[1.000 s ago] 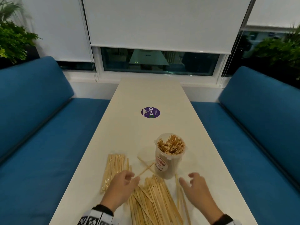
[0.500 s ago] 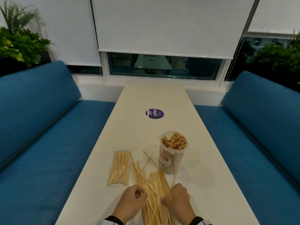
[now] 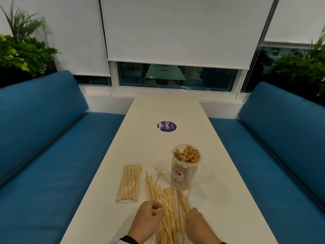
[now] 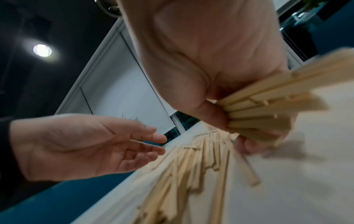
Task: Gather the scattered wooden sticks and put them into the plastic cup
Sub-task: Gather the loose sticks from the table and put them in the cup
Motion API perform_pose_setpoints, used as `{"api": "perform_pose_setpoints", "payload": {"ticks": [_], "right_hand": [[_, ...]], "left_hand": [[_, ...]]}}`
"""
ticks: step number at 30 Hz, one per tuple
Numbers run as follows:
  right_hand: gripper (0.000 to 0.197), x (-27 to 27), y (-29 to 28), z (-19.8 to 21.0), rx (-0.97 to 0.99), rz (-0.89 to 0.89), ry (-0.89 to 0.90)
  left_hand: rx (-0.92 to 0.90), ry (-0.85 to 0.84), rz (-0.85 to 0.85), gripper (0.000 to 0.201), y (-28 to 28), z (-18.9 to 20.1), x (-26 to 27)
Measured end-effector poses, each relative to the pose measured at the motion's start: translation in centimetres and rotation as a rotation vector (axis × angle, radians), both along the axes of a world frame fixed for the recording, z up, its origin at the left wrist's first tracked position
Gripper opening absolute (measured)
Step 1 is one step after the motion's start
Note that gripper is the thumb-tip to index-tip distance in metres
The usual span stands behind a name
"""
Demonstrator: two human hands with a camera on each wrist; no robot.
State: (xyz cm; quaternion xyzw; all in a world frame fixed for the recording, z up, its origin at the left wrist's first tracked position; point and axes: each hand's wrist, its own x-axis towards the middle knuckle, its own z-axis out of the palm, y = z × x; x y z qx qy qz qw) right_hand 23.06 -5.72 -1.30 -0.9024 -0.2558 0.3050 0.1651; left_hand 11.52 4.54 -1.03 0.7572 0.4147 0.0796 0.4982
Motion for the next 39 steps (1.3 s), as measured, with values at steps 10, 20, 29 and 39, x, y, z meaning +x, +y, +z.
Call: {"api": "perform_pose_setpoints", "payload": {"ticks": [10, 20, 29, 39], "right_hand": [[0.033, -3.2, 1.8, 0.7, 0.311, 0.287, 0.158], [0.024, -2.3, 2.2, 1.9, 0.303, 0.279, 0.072], [0.064, -2.8, 3.7, -0.4, 0.033, 0.262, -0.181], [0.011, -1.3, 2.6, 0.0, 0.112, 0.251, -0.049]], "left_hand": [[-0.559, -0.178, 0.123, 0.049, -1.0, 0.1, 1.8], [-0.626, -0.435, 0.491, 0.039, 1.4, -0.1, -0.5], [-0.570, -0.340, 0.460, 0.034, 2.3, -1.2, -1.5], [-0.658, -0.329, 0.477, 0.027, 1.2, -1.0, -1.1]]}}
